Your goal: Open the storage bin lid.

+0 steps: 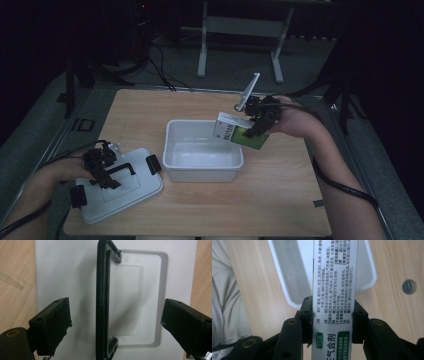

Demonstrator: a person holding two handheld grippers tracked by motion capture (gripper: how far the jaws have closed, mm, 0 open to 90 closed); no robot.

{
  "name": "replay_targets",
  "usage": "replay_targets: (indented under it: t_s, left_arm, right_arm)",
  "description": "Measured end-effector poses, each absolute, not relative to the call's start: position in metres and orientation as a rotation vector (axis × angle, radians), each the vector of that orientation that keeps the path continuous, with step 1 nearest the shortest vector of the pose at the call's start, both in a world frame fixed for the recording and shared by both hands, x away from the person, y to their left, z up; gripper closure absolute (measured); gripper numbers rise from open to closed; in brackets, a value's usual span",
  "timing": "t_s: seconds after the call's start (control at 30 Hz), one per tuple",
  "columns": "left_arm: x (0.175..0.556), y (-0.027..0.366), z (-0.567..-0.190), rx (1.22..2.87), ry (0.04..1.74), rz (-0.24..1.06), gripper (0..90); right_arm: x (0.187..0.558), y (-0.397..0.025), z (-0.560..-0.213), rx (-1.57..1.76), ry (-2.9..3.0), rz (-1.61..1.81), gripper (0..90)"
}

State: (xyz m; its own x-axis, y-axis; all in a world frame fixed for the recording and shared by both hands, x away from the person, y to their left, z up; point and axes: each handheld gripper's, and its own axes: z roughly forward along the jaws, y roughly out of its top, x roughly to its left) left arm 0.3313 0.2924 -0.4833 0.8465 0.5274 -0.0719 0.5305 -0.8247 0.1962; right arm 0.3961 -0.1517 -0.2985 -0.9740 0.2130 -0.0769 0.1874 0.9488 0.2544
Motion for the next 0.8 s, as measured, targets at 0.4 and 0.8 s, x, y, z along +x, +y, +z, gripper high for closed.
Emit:
replay_targets:
  t_s: [0.4, 0.8]
  left_arm:
    - [0.331, 0.292, -0.487, 2.819, 0.820, -0.032, 9.1]
    - [0.330, 0.295, -0.488, 2.820, 0.832, -0.033, 9.2]
  right_arm:
    - [0.394, -0.114, -0.307, 0.164, 3.032, 0.386, 63.2]
    - [0.397, -0.093, -0.328, 0.091, 3.073, 0.348, 63.1]
